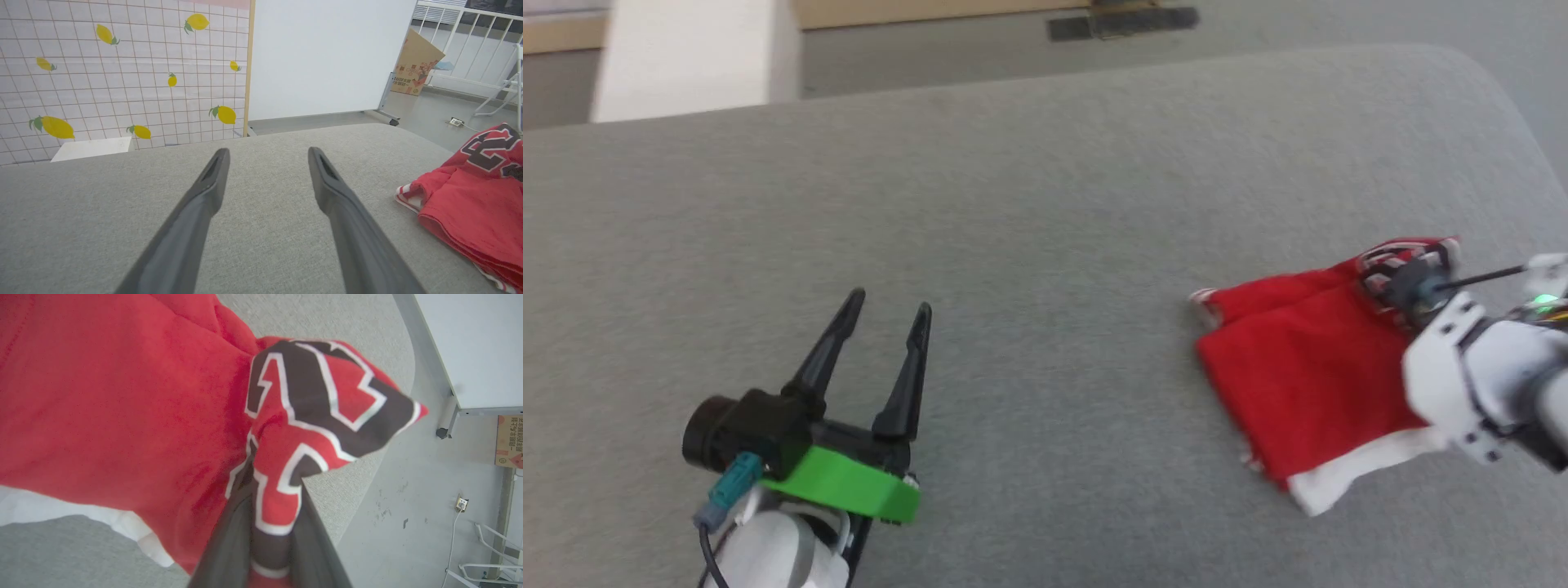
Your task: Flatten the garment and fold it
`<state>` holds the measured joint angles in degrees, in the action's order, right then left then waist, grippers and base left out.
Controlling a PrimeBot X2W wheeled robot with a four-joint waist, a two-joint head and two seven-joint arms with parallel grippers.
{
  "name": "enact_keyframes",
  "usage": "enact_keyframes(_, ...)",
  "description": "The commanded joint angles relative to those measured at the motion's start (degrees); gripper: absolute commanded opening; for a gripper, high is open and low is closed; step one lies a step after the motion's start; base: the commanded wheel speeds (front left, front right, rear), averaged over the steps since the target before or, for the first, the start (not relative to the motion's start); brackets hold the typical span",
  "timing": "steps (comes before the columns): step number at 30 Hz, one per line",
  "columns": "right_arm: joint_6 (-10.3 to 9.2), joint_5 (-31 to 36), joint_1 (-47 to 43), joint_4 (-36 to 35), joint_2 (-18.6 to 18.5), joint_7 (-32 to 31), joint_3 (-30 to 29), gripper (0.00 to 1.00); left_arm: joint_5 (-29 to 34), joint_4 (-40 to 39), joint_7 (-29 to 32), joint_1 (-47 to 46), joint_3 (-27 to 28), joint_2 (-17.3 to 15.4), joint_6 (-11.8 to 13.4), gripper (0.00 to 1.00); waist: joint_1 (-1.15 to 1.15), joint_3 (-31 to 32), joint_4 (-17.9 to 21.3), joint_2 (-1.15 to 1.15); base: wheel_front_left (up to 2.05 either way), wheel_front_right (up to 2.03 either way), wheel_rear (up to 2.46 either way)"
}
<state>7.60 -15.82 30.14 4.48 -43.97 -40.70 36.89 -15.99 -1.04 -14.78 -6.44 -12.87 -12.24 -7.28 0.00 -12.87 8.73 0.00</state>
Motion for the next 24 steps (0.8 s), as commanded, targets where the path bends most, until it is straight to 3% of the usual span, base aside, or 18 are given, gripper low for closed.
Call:
enact_keyframes(1,-0.11,-0.42,1.29,1.26,-1.1,1.17,-0.39,0.0,0.62,-0.57,-0.22,-1.36,-0.13,-0.63,-0.21,1.0,0.0,-6.4,6.26,0.0,0.0,0.0,0.0)
enact_keyframes(8,-0.11,-0.58,1.76,10.3,-3.42,8.85,-8.76,0.0,1.42,-2.73,-0.22,-5.07,-1.5,-2.18,-0.21,1.0,0.0,-12.61,6.13,0.0,0.0,0.0,0.0)
enact_keyframes(16,-0.11,2.87,0.59,22.59,-2.03,16.02,-23.06,0.0,1.66,-4.5,-0.22,-8.23,-3.12,-3.73,-0.21,1.0,0.0,-17.93,3.35,0.0,0.0,0.0,0.0)
enact_keyframes(24,-0.11,6.49,0.04,29.77,-0.36,19.99,-32.08,0.0,1.56,-4.94,-0.22,-9.65,-3.21,-3.79,-0.21,1.0,0.0,-20.14,1.38,0.0,0.0,0.0,0.0)
